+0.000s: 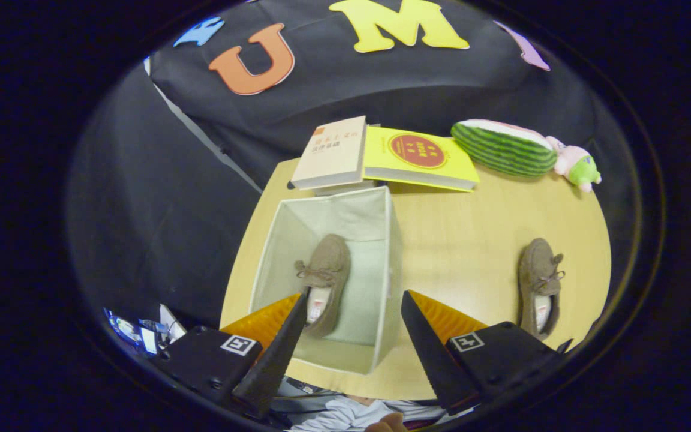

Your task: Open the storage box then place both shoes into the box .Put the left shoe in first, then the right shoe, with the right side of both shoes facing outward in a uniform manner.

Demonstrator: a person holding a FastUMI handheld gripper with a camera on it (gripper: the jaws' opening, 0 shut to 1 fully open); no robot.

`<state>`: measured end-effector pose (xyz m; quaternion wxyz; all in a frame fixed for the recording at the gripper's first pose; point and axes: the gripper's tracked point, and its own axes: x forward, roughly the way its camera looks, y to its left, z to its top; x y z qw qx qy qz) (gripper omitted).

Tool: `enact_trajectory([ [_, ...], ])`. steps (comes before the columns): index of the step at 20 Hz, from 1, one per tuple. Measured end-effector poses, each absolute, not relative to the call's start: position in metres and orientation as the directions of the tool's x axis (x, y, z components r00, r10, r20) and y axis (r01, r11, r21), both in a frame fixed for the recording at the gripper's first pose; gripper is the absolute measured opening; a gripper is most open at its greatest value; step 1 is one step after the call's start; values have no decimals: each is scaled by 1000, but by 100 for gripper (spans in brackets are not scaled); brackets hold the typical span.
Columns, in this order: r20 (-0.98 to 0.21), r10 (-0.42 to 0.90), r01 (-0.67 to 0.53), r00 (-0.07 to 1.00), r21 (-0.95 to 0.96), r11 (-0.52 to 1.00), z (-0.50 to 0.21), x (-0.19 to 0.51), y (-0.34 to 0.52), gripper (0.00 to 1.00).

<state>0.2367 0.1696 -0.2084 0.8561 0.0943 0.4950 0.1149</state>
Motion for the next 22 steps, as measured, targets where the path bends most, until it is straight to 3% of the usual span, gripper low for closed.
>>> enact_trajectory([
  [13,-902,81,124,424,146,982,-273,229,-30,100],
  [18,-935,66,148,349,124,981,-305,221,-70,100],
  [22,-951,-26,152,307,22,988,-329,218,-113,98],
])
